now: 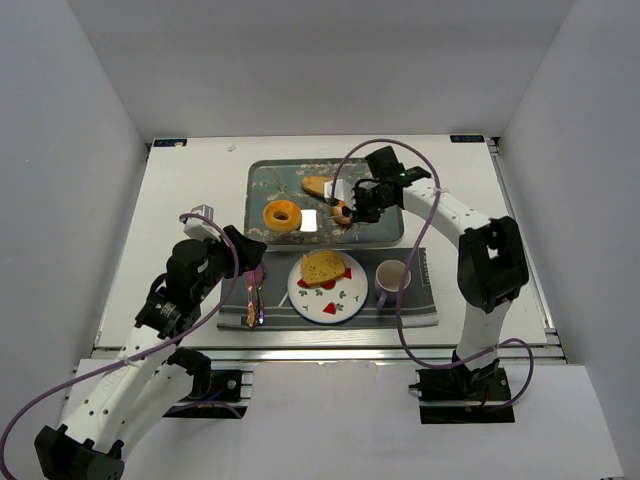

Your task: Place the bread

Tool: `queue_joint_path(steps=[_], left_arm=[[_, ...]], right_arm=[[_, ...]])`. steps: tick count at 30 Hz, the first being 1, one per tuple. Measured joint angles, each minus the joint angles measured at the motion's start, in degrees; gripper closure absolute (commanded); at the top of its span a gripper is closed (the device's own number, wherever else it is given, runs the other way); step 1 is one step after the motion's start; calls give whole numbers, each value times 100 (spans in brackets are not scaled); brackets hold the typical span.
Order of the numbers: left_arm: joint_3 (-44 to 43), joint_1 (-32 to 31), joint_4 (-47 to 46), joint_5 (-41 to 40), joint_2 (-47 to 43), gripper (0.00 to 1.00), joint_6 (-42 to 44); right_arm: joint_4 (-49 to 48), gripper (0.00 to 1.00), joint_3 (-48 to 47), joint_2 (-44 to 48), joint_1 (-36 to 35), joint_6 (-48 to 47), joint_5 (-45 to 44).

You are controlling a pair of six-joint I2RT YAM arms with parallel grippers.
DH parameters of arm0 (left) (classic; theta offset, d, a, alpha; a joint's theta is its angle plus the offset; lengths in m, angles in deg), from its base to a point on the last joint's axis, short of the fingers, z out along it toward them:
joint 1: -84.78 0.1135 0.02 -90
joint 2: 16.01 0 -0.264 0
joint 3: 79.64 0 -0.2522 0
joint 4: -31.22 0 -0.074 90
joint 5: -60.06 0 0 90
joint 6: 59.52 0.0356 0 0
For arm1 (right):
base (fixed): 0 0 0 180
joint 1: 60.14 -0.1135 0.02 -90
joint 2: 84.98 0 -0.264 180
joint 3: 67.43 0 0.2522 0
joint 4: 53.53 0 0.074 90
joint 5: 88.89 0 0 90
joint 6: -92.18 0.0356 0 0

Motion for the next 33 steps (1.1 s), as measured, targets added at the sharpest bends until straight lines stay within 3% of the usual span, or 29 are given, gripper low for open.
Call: queue_joint_path(steps=[20, 33], left_arm=[[0, 0, 0, -17, -15, 26, 0], [0, 0, -4, -13, -26, 26, 0]], right_arm=[[645, 100, 1394, 1211, 328, -2736, 166], [-223, 100, 2415, 1902, 354, -3309, -393]])
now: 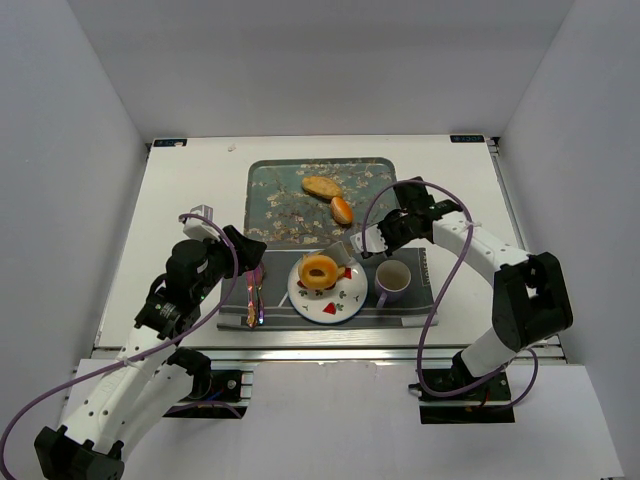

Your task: Place the bread

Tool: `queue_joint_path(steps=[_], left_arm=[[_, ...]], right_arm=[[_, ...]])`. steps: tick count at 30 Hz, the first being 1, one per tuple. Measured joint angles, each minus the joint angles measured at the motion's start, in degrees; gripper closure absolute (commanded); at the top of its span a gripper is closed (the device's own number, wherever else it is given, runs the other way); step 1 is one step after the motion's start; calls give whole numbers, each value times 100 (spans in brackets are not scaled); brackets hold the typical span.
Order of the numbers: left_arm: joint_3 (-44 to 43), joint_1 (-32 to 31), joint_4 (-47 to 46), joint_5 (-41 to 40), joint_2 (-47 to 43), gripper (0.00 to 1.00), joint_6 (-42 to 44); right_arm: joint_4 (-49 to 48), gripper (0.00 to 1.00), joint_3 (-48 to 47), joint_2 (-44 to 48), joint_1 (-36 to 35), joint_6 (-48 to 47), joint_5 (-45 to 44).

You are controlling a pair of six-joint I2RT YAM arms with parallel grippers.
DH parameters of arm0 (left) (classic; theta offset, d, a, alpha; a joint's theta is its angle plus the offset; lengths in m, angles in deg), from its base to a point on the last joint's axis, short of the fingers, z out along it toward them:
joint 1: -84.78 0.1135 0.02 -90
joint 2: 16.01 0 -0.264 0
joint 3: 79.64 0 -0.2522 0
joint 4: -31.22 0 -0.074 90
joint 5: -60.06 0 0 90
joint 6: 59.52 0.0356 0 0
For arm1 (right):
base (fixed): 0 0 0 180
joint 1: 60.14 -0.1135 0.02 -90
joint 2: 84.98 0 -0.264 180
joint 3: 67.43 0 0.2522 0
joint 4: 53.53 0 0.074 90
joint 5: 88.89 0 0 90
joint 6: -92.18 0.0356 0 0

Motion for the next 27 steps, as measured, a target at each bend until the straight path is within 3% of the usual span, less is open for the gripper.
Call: queue_joint_path(steps=[18, 22, 27], left_arm=[[0, 0, -2, 0, 0, 26, 0], [0, 0, -4, 0, 0, 26, 0], [0, 0, -63, 0, 0, 26, 0]], right_arm=[[-1093, 100, 48, 11, 262, 881, -496], [-1220, 100, 9, 20, 645, 1672, -544], [-1674, 100, 151, 229, 1432, 3615, -881]])
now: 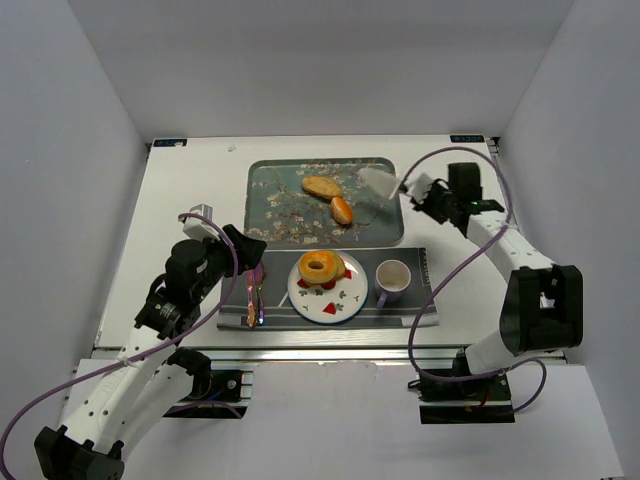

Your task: Place the bread

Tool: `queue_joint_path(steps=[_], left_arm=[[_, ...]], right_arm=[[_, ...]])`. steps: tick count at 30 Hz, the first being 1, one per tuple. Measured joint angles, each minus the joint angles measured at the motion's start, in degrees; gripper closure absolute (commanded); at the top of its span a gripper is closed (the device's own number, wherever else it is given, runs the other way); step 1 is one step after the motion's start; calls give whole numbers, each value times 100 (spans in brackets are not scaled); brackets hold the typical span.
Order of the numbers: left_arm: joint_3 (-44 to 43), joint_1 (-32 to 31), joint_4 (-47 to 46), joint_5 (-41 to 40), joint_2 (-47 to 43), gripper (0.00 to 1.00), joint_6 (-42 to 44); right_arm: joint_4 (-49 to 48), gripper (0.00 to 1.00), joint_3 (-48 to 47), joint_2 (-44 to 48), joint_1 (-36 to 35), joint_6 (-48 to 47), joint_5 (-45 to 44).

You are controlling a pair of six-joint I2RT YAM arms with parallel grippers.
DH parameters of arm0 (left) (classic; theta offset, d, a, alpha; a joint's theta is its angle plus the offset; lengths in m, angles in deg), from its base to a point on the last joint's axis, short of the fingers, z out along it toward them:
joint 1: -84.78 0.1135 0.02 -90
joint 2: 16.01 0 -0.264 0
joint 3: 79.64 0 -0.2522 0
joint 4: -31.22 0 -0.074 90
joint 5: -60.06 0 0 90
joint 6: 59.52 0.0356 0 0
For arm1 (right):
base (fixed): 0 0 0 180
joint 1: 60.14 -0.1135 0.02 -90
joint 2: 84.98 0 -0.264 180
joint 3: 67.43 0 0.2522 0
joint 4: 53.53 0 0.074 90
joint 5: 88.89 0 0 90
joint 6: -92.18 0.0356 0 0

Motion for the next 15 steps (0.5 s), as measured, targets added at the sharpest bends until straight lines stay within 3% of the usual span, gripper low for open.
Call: queue_joint_path(steps=[6, 10, 15], left_arm=[[0, 0, -168, 37, 46, 25, 0], [0, 0, -262, 83, 186, 26, 4], [0, 0, -289, 179, 256, 25, 15]], right_arm=[[-616, 100, 837, 382, 1231, 2763, -1165], [-498, 100, 1209, 212, 1902, 3827, -1480], [-470, 100, 1292, -129, 2188, 4476, -1545]])
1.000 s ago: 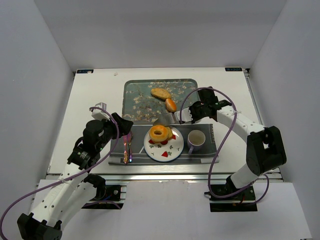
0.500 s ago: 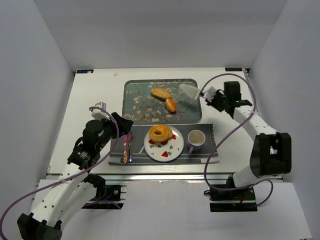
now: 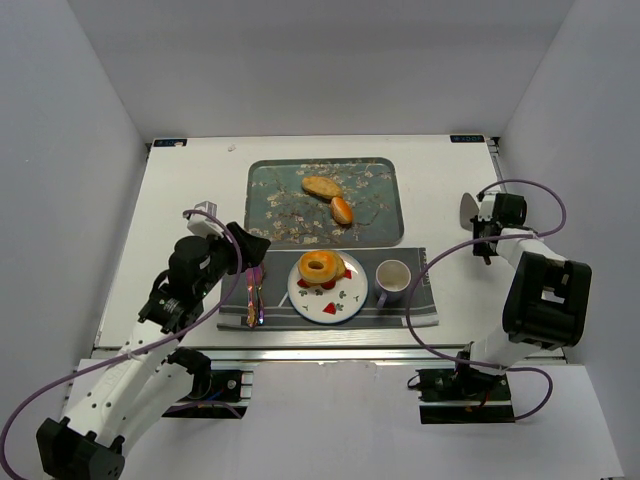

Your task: Place the bread

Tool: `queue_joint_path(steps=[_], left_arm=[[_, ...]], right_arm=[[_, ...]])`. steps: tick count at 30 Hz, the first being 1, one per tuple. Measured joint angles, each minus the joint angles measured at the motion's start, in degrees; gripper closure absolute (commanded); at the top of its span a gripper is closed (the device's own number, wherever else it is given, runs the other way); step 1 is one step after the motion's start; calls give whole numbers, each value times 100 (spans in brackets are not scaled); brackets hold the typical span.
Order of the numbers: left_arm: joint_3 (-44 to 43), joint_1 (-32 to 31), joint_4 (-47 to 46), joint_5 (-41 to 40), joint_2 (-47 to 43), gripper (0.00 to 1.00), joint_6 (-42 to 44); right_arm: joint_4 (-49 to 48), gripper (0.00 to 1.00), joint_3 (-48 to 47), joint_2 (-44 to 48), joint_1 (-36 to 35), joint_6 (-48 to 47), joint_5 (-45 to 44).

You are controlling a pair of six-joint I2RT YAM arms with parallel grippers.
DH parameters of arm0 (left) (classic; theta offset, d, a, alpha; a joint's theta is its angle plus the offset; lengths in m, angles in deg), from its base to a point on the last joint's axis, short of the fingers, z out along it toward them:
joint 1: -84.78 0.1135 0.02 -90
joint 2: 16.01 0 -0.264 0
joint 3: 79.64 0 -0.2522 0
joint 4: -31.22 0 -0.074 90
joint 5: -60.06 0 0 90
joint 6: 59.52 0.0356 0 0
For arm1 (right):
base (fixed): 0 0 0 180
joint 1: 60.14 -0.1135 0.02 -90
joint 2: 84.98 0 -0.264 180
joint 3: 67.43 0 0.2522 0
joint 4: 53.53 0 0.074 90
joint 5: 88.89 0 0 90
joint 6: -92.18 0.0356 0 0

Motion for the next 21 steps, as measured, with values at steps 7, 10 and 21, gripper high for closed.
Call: queue_joint_path(steps=[7, 10, 21], left_arm=[[9, 0, 4, 0, -212, 25, -17], [22, 0, 11, -42, -345, 25, -20], [26, 0, 28, -138, -474, 26, -22]], right_arm=[[-48, 72, -15, -396, 149, 149, 105], [-37, 55, -61, -457, 219, 138, 201], [501, 11, -619, 197, 562, -409, 669]])
